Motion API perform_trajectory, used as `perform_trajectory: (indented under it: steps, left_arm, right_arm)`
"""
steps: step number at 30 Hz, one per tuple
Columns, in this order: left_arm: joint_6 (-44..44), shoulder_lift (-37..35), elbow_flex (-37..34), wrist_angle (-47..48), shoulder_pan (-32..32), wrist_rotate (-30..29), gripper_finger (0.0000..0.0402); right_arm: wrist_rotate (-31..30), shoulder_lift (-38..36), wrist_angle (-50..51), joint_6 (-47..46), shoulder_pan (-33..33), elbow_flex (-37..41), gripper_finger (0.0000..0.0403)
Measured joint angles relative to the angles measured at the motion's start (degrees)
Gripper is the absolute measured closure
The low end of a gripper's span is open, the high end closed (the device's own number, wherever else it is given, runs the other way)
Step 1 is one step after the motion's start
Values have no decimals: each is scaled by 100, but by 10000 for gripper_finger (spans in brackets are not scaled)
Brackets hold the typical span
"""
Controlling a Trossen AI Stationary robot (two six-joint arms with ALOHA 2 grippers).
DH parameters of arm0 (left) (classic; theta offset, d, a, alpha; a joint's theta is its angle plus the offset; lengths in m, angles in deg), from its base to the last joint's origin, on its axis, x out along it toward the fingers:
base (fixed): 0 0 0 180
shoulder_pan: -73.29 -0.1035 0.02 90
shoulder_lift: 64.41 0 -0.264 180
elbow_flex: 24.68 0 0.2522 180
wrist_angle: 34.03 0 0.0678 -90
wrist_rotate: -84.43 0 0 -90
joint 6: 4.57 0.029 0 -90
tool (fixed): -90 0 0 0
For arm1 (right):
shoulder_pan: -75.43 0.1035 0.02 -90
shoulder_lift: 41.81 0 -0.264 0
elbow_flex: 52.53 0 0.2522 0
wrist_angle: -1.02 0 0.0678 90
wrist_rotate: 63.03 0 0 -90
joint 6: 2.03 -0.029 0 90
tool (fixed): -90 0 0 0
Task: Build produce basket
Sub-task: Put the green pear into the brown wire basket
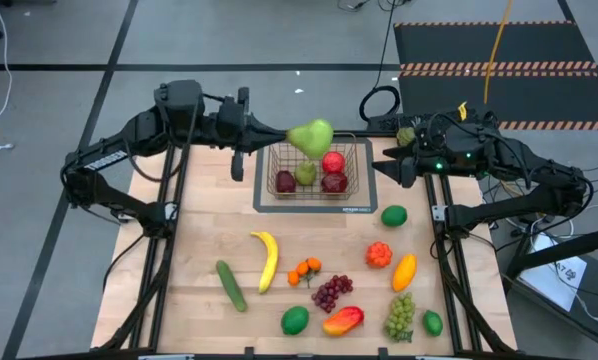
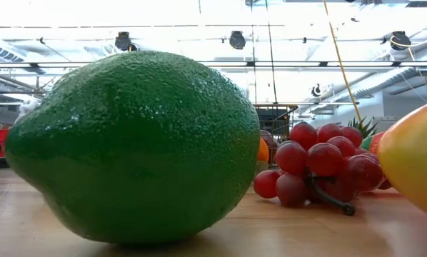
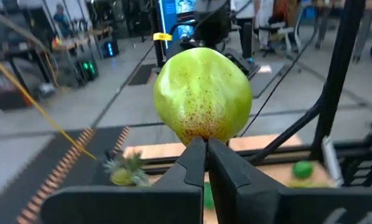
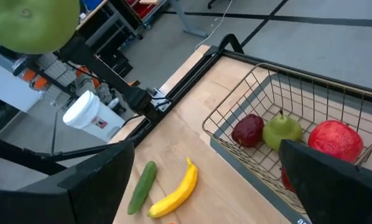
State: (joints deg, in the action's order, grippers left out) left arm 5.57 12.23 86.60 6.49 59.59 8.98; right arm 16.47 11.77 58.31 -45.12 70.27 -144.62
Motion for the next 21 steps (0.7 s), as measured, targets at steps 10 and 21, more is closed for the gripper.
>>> perform_trajectory:
  steps: [10,21]
  left_arm:
    - [1770,0,-2,-3,-4,-87,397]
    - [1498,0,-2,11,-6,-114,397]
  right_arm:
    - [0,75,0,-83,0,0,8]
    - [5,237,1,-122,0,0,8]
